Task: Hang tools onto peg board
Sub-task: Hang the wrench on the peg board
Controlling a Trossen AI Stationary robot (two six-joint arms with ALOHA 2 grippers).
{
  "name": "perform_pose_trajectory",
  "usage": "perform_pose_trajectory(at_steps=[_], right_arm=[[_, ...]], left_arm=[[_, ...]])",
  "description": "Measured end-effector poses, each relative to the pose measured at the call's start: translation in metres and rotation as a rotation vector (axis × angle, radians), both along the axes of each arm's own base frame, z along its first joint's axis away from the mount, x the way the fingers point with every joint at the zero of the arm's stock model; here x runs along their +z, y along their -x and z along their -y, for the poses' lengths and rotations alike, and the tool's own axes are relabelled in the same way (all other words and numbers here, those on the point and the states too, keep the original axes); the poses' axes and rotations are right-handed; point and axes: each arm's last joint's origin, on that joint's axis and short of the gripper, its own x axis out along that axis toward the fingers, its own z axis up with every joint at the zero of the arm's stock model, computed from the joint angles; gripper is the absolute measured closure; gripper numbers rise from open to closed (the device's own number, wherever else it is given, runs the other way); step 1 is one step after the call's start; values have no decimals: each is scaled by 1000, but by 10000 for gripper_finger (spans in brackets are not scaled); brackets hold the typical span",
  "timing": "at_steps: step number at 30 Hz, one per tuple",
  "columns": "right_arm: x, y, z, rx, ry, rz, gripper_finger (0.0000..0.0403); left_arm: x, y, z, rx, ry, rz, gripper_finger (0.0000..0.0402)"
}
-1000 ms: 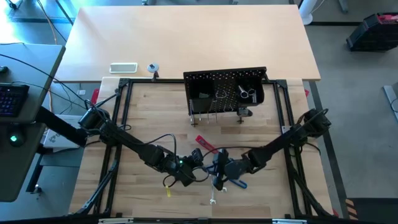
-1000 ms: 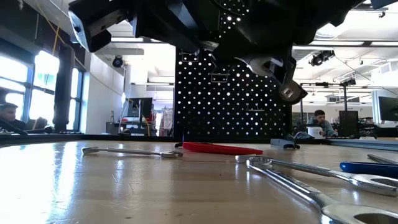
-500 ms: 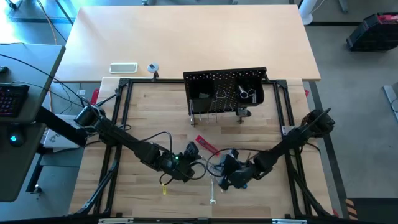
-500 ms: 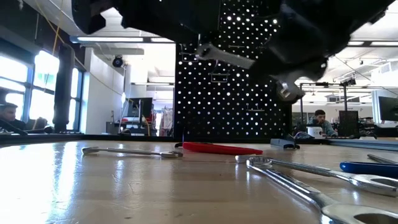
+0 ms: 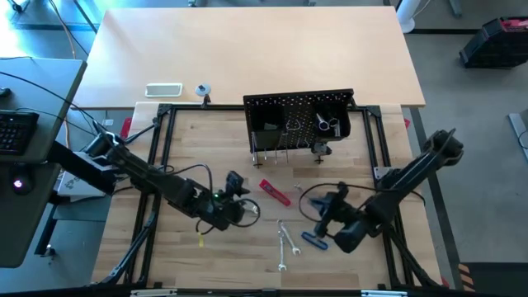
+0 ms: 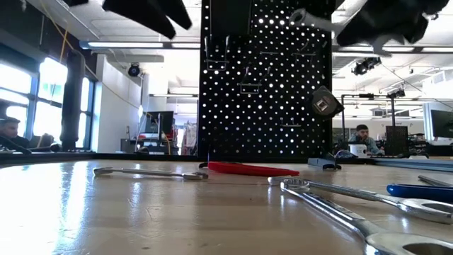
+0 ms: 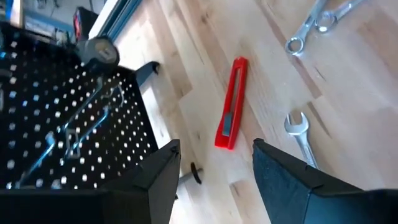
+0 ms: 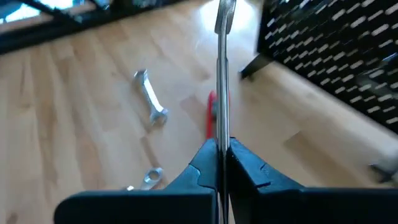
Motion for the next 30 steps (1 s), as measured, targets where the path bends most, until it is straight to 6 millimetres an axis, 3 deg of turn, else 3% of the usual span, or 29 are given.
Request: perform_pose_trajectory(at_steps=[5, 16, 25, 30], right_arm=[[17, 16, 11, -43, 75, 52, 398], [40, 43, 42, -126, 169, 67, 398], [70, 68, 64, -41, 284, 64, 398], [91, 78, 72, 92, 300, 75, 398]], left_arm=[[3, 17, -9, 38, 77, 60, 213], [-23, 56, -28, 21, 273, 288, 213], [-40, 62, -30, 7, 329, 336, 213], [-44, 62, -31, 1, 333, 352, 213]])
